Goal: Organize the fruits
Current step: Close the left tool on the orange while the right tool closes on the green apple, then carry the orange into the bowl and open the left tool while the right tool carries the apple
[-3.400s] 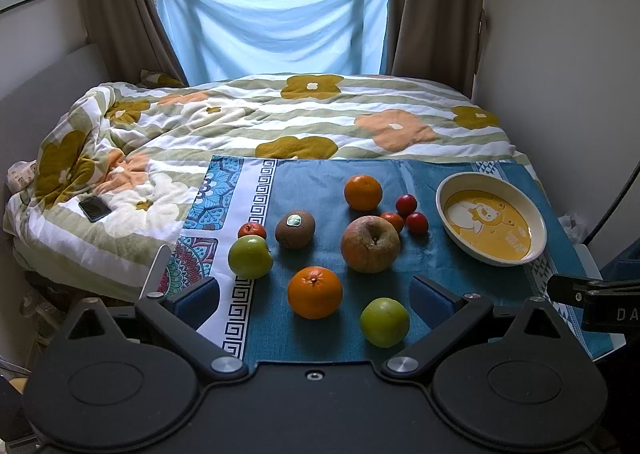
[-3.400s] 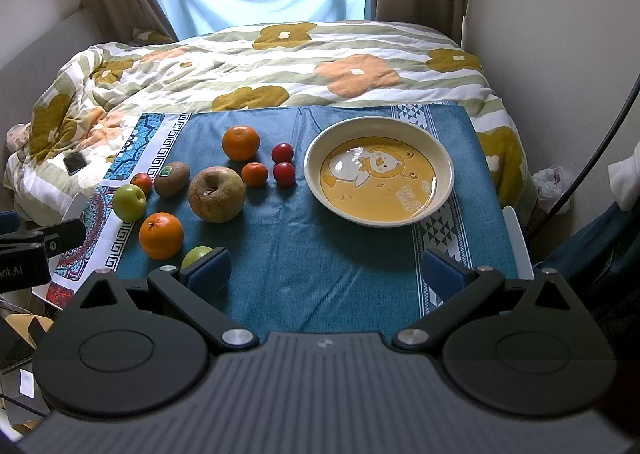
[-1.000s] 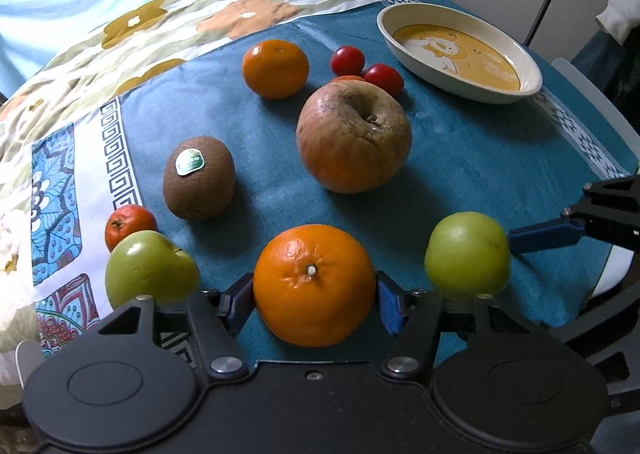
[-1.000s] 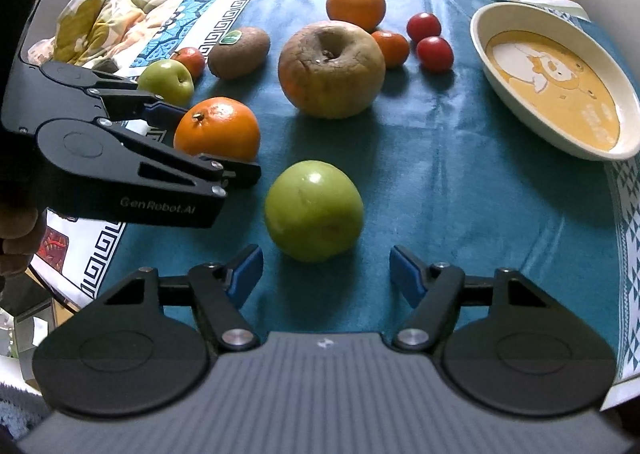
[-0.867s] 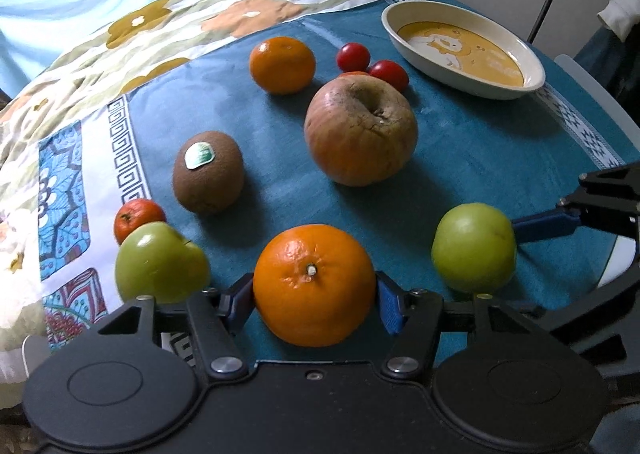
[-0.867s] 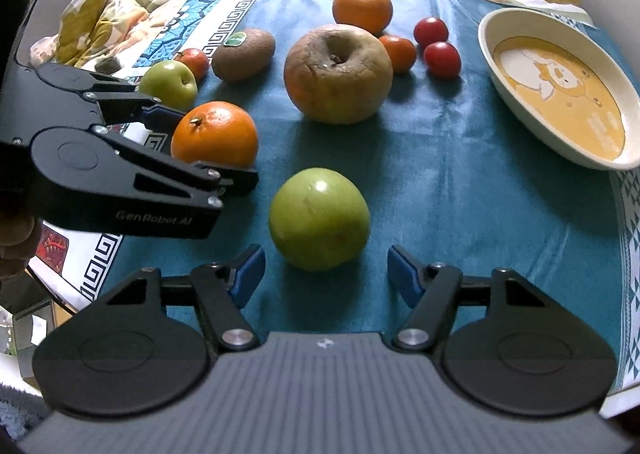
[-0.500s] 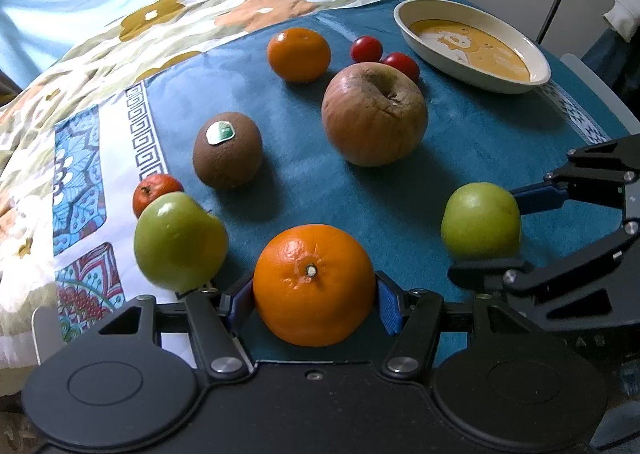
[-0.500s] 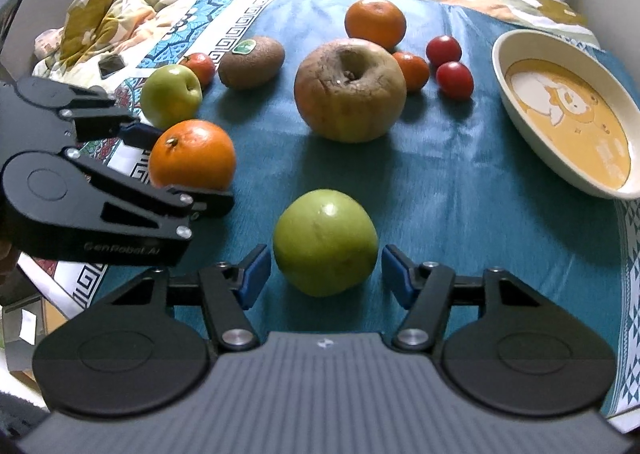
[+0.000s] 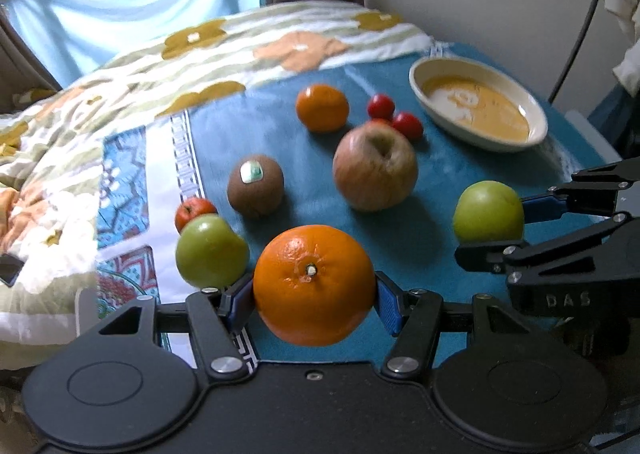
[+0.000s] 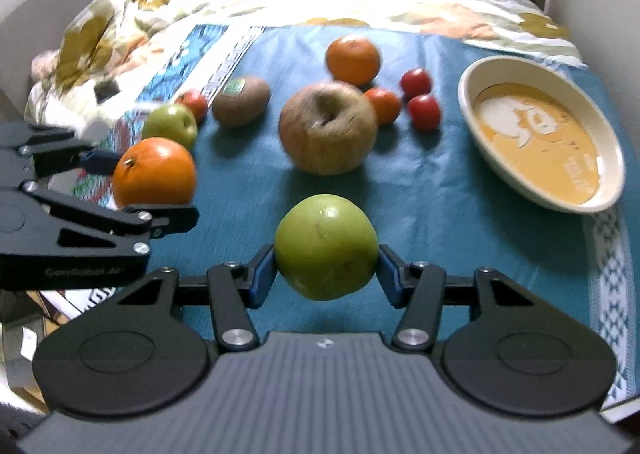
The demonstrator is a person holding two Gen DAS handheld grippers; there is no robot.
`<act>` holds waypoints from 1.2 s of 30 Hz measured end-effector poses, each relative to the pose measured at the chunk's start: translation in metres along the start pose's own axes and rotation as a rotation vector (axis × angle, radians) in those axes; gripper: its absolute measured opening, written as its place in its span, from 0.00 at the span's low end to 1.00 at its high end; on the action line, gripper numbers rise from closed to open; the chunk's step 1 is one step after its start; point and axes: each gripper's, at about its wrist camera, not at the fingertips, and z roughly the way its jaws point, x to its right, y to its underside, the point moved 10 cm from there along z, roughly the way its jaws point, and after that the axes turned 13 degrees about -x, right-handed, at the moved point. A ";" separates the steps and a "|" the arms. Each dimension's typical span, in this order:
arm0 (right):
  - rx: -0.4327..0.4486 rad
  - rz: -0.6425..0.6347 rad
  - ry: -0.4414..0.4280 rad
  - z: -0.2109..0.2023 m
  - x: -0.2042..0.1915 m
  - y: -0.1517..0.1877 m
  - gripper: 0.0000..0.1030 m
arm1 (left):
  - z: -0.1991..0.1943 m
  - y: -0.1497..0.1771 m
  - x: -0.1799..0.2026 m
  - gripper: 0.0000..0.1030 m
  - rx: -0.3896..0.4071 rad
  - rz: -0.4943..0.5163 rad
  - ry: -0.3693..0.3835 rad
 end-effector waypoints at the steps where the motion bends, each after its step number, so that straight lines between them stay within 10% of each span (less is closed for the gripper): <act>1: 0.009 0.008 0.001 -0.006 0.004 -0.002 0.67 | -0.005 -0.003 0.002 0.63 0.010 -0.008 0.000; 16: 0.072 0.004 0.024 -0.066 0.109 -0.017 0.67 | -0.047 -0.058 0.060 0.63 0.088 -0.137 -0.015; 36: 0.070 -0.098 0.000 -0.035 0.250 -0.089 0.67 | 0.042 -0.186 0.147 0.63 0.078 -0.165 -0.025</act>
